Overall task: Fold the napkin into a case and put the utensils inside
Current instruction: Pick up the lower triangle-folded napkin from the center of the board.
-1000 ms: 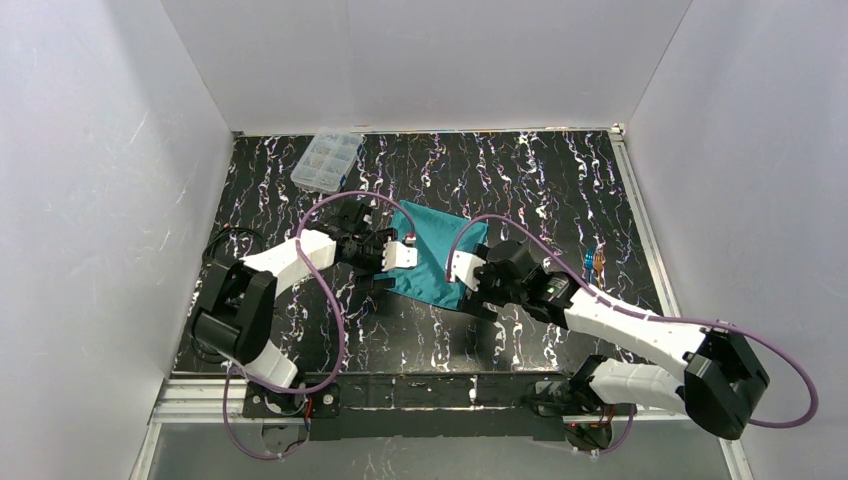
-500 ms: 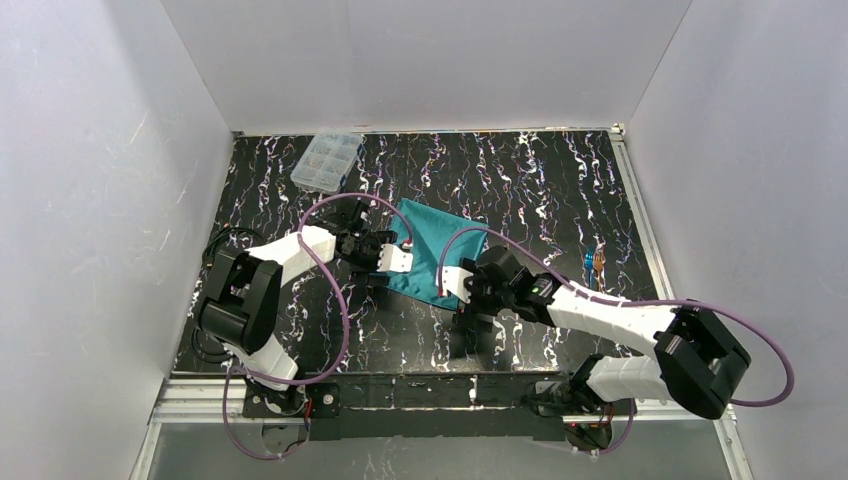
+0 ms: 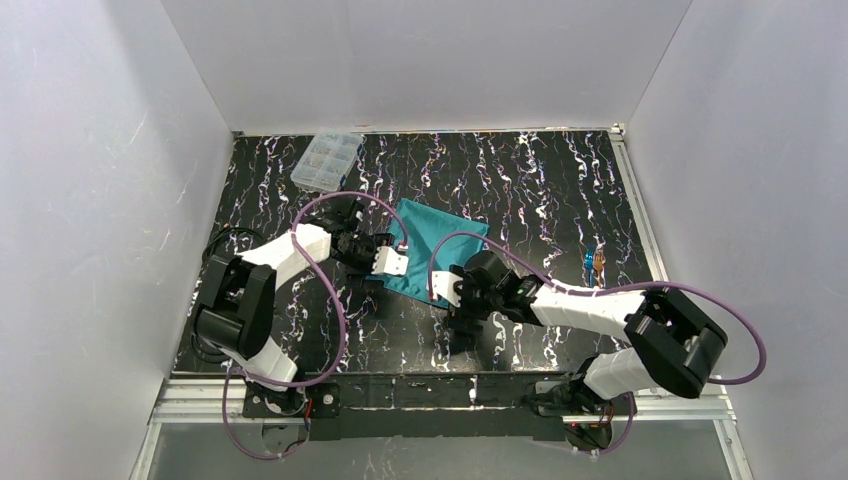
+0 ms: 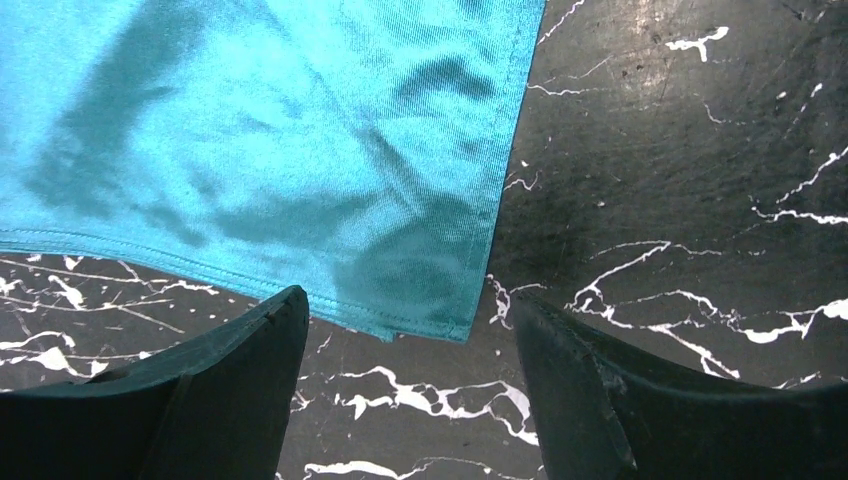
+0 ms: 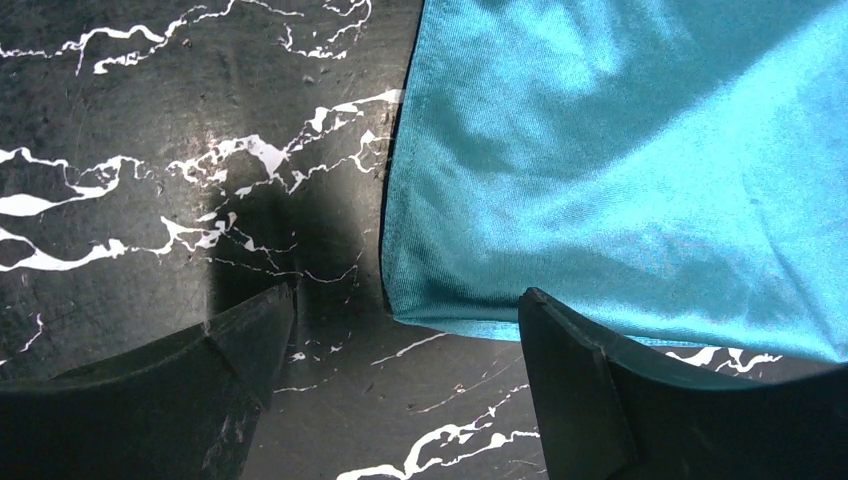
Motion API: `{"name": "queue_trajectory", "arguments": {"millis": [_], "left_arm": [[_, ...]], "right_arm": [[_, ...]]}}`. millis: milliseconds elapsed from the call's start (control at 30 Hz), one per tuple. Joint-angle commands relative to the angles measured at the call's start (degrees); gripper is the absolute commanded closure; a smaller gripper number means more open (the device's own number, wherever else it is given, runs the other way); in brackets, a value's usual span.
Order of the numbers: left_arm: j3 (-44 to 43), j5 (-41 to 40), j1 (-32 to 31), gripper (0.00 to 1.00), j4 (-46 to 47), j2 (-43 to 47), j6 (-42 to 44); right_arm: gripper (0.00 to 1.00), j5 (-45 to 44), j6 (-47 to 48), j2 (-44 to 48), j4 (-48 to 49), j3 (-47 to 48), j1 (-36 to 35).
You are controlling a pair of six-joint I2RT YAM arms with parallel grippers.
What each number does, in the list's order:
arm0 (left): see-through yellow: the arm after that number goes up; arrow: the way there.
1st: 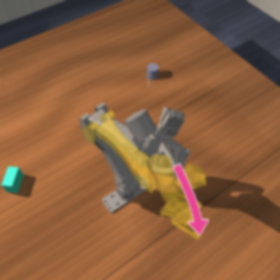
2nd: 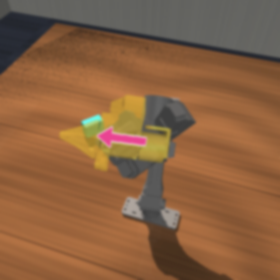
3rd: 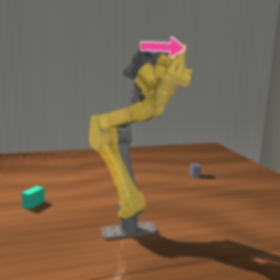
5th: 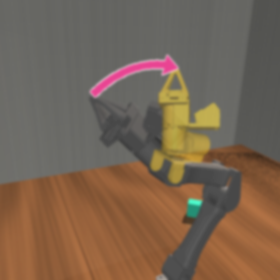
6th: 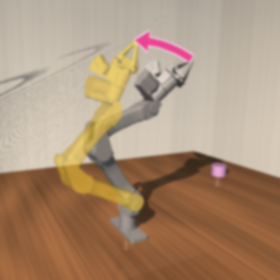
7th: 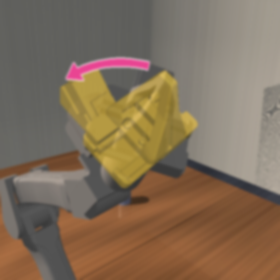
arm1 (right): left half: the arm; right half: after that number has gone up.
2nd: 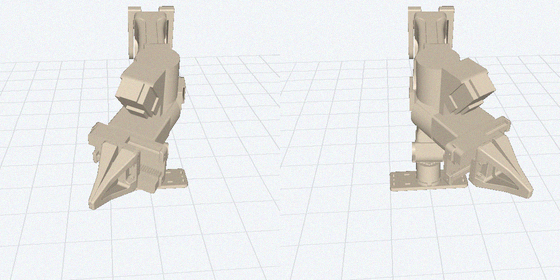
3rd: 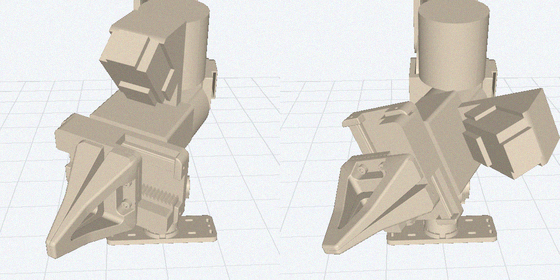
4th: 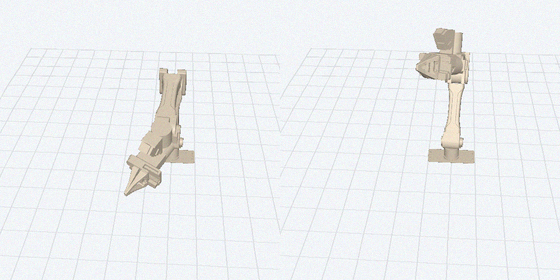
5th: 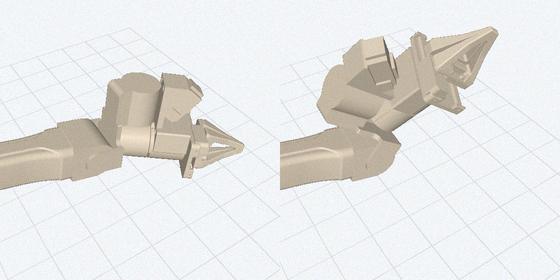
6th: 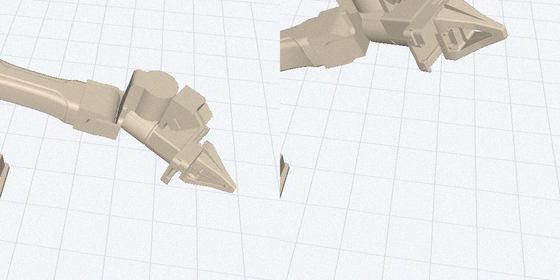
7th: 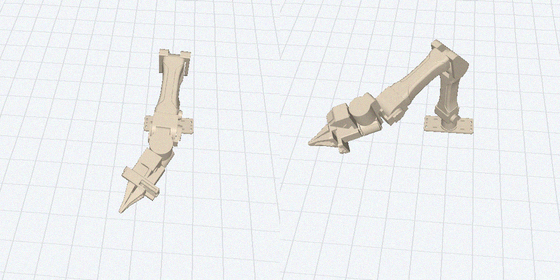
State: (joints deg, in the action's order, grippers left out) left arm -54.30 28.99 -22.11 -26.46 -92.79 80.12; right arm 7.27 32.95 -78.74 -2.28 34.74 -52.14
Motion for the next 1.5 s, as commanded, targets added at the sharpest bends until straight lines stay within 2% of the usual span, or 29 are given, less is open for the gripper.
{"name": "queue_trajectory", "arguments": {"millis": [0, 167, 400, 500, 600, 767, 1000, 1133, 1233, 1333, 1467], "left_arm": [[-1.42, 3.28, 1.01, 0.27, -4.43, 3.76, 3.48], [-1.44, 1.82, 1.01, 0.3, -2.73, 0.9, 6.09], [-2.34, 0.13, 0.86, 0.31, -0.94, -3.28, 7.88], [-2.69, -0.04, 0.47, 0.31, -1.05, -4.06, 7.7], [-2.86, -0.81, 0.23, 0.31, -0.9, -5.19, 7.8], [-3.57, -1.75, -0.04, 0.41, -1.06, -7.09, 8.08], [-6.91, -1.92, -0.13, 0.61, -2.99, -9.44, 5.51], [-8.06, -1.18, -0.27, 0.67, -3.38, -9.74, 4.0], [-8.45, -0.66, -0.69, 0.71, -3.5, -9.15, 3.08], [-8.26, 0.02, -1.07, 0.69, -4.22, -7.34, 2.81], [-5.62, 2.36, -1.18, 0.43, -3.61, -1.63, 3.9]], "right_arm": [[0.11, -2.53, -1.44, -1.42, 1.45, 1.28, -0.11], [0.18, -5.13, -3.4, -2.2, 1.36, 2.09, 0.04], [0.41, -5.47, -5.8, -4.02, -0.5, 3.38, 0.88], [0.41, -5.88, -6.58, -4.02, -0.62, 3.42, 1.16], [0.33, -6.39, -7.09, -4.17, -0.66, 3.33, 1.39], [0.33, -5.63, -7.35, -5.49, -1.22, 4.17, 1.92], [0.7, -3.35, -9.2, -7.95, -2.45, 7.31, 4.94], [0.79, -2.12, -10.38, -7.09, -2.36, 7.09, 5.45], [0.8, -0.98, -11.13, -5.92, -2.19, 6.52, 5.45], [0.8, 0.23, -11.21, -5.34, -3.03, 6.74, 5.4], [0.84, 2.25, -11.15, -5.31, -4.88, 8.11, 5.77]]}}
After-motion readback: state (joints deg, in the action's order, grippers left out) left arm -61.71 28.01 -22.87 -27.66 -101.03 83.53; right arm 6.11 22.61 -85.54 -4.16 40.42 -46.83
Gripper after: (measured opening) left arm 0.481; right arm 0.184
